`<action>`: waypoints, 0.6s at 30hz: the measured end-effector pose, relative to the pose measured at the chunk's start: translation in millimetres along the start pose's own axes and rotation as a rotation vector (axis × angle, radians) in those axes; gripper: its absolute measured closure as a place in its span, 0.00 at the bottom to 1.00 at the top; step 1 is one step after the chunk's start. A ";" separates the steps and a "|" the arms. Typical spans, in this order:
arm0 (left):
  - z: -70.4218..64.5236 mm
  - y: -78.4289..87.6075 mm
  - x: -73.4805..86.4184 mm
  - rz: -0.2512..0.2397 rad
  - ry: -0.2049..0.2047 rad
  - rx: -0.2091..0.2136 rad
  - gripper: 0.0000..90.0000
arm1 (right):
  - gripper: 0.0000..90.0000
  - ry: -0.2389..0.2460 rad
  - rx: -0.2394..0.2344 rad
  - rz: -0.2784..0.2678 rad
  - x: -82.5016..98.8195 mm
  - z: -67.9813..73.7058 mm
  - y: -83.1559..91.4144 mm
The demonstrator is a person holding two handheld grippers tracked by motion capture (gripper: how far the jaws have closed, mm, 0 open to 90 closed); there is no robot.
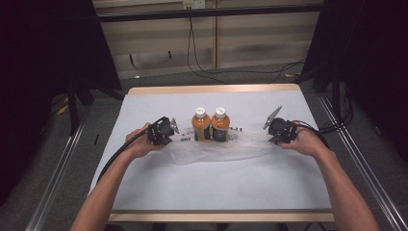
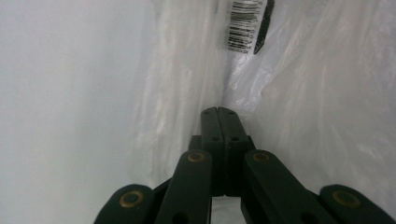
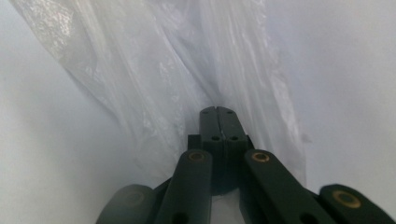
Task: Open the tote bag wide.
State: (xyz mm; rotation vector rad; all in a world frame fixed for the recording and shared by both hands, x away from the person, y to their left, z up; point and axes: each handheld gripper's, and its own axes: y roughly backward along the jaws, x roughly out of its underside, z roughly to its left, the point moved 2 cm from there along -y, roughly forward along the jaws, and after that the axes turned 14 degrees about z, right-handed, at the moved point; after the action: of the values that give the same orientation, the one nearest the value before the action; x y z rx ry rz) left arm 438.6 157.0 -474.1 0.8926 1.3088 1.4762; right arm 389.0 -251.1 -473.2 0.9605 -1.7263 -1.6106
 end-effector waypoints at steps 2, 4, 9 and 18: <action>2.2 1.4 0.9 0.029 -0.033 -0.023 1.00 | 1.00 0.018 0.018 0.001 -0.5 0.2 0.0; 1.6 0.7 1.3 0.022 -0.013 -0.020 1.00 | 1.00 0.021 0.022 0.008 -0.7 0.9 0.3; 0.9 0.3 2.0 -0.001 0.029 -0.015 1.00 | 1.00 0.004 0.037 0.014 -2.3 2.6 0.3; 7.4 8.3 18.5 -0.226 0.137 0.104 1.00 | 1.00 -0.071 -0.051 -0.159 -2.5 -1.9 3.8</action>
State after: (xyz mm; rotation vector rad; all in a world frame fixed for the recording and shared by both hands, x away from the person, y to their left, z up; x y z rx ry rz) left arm 438.7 176.9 -465.9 0.6926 1.5456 1.3213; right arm 391.6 -250.2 -469.2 1.0496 -1.6827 -1.8013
